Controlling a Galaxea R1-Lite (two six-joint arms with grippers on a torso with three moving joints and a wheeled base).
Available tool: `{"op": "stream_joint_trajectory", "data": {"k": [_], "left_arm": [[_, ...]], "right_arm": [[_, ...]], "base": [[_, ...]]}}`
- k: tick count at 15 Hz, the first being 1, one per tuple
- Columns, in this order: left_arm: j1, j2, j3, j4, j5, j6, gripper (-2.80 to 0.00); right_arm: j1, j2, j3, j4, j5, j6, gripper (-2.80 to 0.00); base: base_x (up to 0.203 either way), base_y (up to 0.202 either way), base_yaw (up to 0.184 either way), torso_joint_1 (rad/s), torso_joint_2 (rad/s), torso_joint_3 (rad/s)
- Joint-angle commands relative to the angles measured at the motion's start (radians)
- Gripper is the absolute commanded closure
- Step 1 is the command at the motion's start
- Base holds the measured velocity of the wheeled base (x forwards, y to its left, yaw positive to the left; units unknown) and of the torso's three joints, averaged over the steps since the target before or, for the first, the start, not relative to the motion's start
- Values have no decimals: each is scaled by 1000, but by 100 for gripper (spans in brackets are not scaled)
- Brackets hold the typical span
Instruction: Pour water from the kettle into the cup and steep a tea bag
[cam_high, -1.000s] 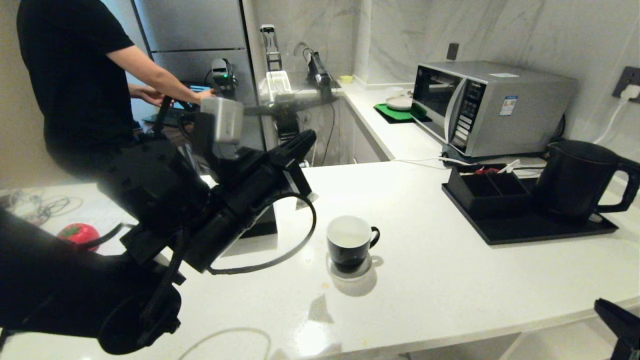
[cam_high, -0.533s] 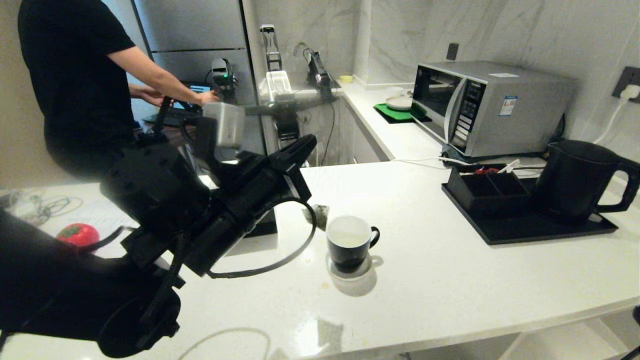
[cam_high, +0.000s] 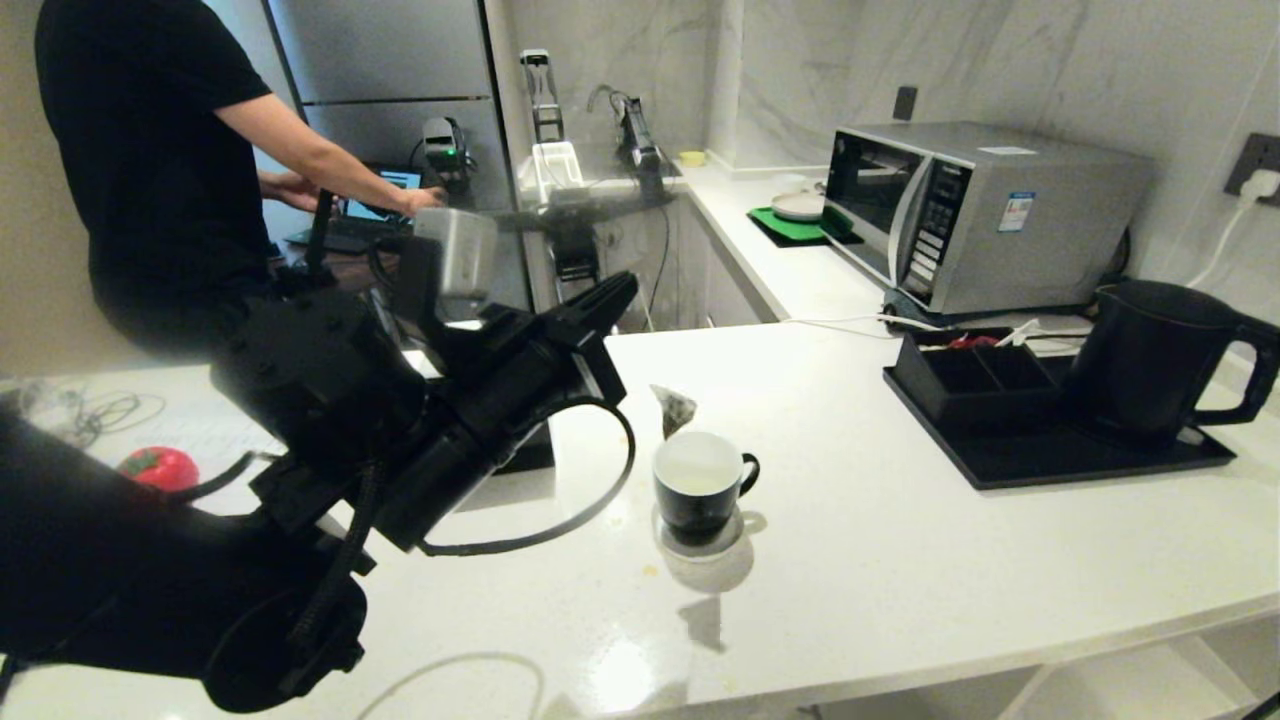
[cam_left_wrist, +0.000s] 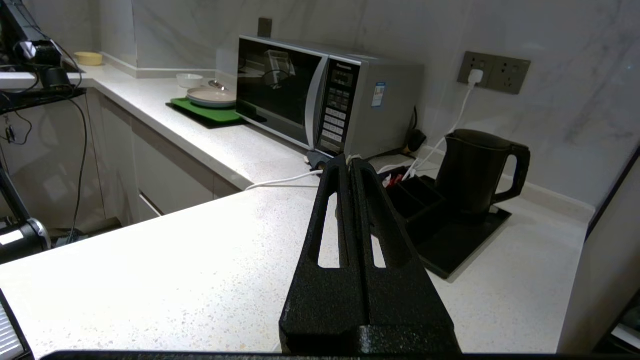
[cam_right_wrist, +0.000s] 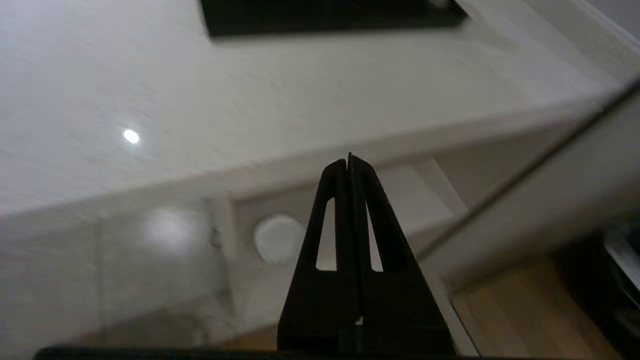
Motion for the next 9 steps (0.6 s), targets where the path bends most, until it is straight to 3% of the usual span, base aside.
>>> {"op": "stream_joint_trajectory", "data": {"k": [1, 6, 9], "left_arm": [[0, 11, 2, -8, 1, -1, 0], [2, 25, -2, -8, 4, -2, 0], [2, 31, -4, -8, 4, -1, 0]], "right_arm": [[-35, -23, 0, 38, -10, 0, 0], [-40, -123, 0, 115, 1, 0, 0], [-35, -207, 0, 146, 60, -10, 0]], "base": [[0, 0, 0, 0, 0, 0], [0, 0, 0, 0, 0, 0], [0, 0, 0, 0, 0, 0]]}}
